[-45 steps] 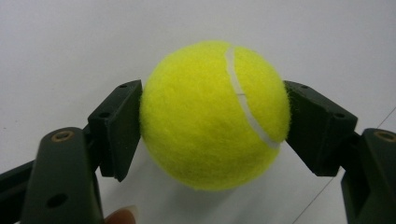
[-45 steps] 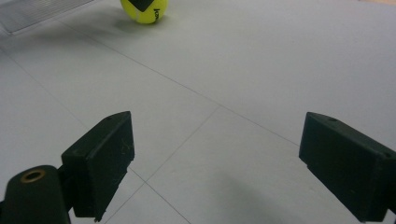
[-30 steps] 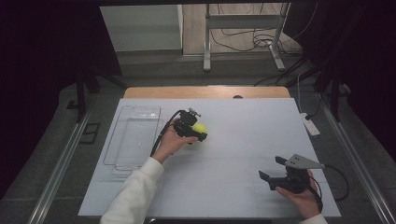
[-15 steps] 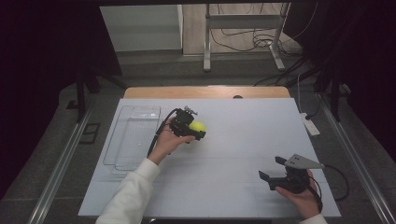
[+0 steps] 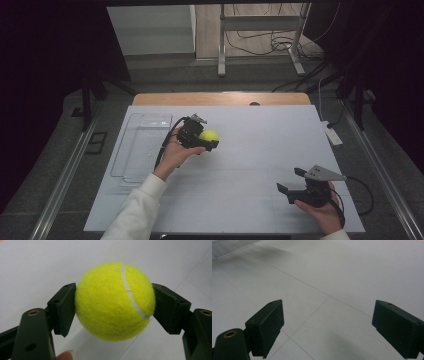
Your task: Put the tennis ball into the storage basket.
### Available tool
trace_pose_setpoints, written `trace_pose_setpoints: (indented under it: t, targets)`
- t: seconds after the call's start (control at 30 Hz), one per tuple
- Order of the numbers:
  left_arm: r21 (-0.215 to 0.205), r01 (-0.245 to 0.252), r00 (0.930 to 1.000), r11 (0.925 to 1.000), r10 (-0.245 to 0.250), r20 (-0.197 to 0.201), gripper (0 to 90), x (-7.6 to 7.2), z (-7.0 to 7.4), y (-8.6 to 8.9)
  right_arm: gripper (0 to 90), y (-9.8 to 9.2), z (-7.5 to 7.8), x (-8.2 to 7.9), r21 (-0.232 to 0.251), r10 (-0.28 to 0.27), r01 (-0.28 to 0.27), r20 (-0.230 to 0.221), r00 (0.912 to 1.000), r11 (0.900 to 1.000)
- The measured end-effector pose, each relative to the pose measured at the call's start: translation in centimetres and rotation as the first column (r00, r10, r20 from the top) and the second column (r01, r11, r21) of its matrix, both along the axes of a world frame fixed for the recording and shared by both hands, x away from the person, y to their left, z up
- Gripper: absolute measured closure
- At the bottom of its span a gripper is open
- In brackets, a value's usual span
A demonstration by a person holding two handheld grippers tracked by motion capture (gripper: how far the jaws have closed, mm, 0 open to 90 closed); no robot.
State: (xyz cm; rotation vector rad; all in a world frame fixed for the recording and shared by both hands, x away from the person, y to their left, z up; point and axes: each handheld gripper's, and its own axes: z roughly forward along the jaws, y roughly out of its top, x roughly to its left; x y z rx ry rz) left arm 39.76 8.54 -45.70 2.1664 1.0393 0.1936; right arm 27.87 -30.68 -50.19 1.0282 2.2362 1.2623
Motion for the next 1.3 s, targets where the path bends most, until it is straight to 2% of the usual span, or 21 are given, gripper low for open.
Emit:
trace_pose_setpoints:
  t: [0.9, 1.07, 1.3]
  targets:
    - [-0.048, 0.015, 0.9989, 0.9987, -0.013, 0.046, 26.7, -1.4, 1.2, 1.3, 11.1, 0.0, 0.0, 0.0, 0.0, -0.004, 0.004, -0.002, 1.0, 1.0]
    - [-0.078, 0.009, 0.9978, 0.9969, -0.004, 0.067, 26.7, -1.6, 1.6, 1.8, 11.1, 0.0, -0.1, 0.0, 0.0, -0.004, 0.004, -0.002, 1.0, 1.0]
    - [-0.093, 0.0, 0.997, 0.9956, 0.007, 0.077, 26.7, -1.7, 1.9, 2.5, 11.1, 0.0, -0.1, 0.1, -0.002, -0.006, 0.006, -0.003, 1.0, 1.0]
